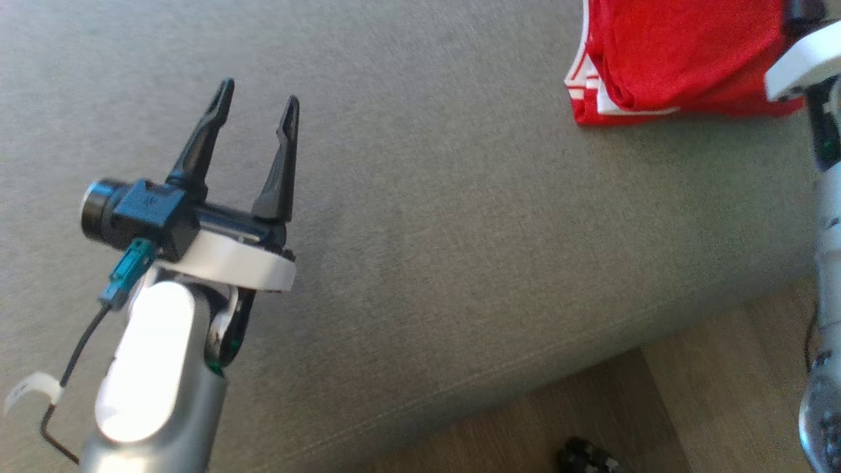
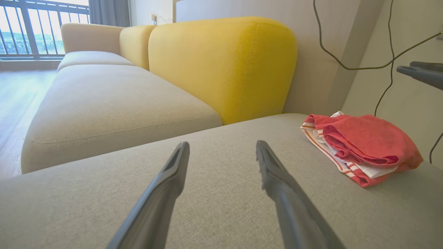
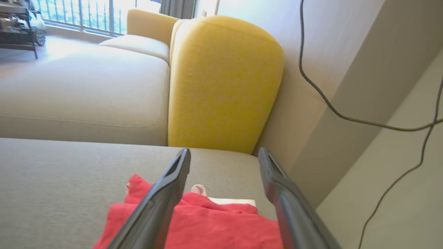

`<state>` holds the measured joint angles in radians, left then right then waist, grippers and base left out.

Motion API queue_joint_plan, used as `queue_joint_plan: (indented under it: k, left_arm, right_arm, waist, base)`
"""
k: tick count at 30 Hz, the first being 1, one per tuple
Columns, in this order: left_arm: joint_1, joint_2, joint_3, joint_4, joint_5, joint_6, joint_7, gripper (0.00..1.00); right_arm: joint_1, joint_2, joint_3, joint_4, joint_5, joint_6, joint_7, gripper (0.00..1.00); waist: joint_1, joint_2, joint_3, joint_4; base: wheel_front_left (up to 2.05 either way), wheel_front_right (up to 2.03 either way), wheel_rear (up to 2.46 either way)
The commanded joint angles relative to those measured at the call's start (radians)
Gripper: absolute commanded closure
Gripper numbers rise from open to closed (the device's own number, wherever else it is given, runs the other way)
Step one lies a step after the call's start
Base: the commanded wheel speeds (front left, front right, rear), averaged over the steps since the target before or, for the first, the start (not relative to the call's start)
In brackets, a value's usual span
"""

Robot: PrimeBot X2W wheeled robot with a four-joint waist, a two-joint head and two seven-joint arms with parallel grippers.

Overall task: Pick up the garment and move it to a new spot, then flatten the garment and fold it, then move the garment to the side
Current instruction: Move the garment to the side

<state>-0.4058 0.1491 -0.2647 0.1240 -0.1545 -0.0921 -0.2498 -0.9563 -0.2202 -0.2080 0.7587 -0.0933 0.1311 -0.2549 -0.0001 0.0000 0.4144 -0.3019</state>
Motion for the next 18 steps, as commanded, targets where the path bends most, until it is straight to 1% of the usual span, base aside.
queue_joint_plan:
  k: [1, 7, 9, 14, 16, 18]
  left_arm:
    - [0.005, 0.001, 0.040, -0.028, -0.010, 0.010, -0.011, 0.00]
    - [0.080, -0.038, 0.090, -0.062, -0.026, 0.028, -0.012, 0.00]
    - [0.112, -0.050, 0.107, -0.071, -0.030, 0.030, -0.012, 0.00]
    - [0.199, -0.079, 0.148, -0.081, -0.044, 0.034, -0.012, 0.00]
    - [0.229, -0.085, 0.161, -0.084, -0.041, 0.035, -0.012, 0.00]
    - [0.253, -0.091, 0.179, -0.086, -0.040, 0.040, -0.012, 0.00]
  right_arm:
    - [0.030, 0.004, 0.035, -0.063, 0.025, 0.000, -0.007, 0.00]
    - [0.193, 0.022, 0.154, -0.252, 0.129, 0.000, -0.007, 0.00]
    - [0.256, 0.032, 0.170, -0.309, 0.153, 0.000, -0.007, 0.00]
    - [0.427, 0.092, 0.194, -0.431, 0.192, 0.000, -0.007, 0.00]
    - [0.493, 0.103, 0.213, -0.474, 0.178, 0.000, -0.007, 0.00]
    - [0.555, 0.124, 0.208, -0.503, 0.180, 0.000, -0.007, 0.00]
  waist:
    - [0.0001, 0.0000, -0.061, 0.051]
    - [0.0001, 0.0000, -0.153, 0.125]
    - [0.0001, 0.0000, -0.182, 0.147]
    - [0.0001, 0.0000, -0.250, 0.197]
    - [0.0001, 0.0000, -0.268, 0.214]
    - [0.0001, 0.0000, -0.287, 0.232]
  base:
    - [0.00, 0.00, 0.00]
    - [0.00, 0.00, 0.00]
    - [0.00, 0.00, 0.00]
    - [0.00, 0.00, 0.00]
    - [0.00, 0.00, 0.00]
    - [0.00, 0.00, 0.00]
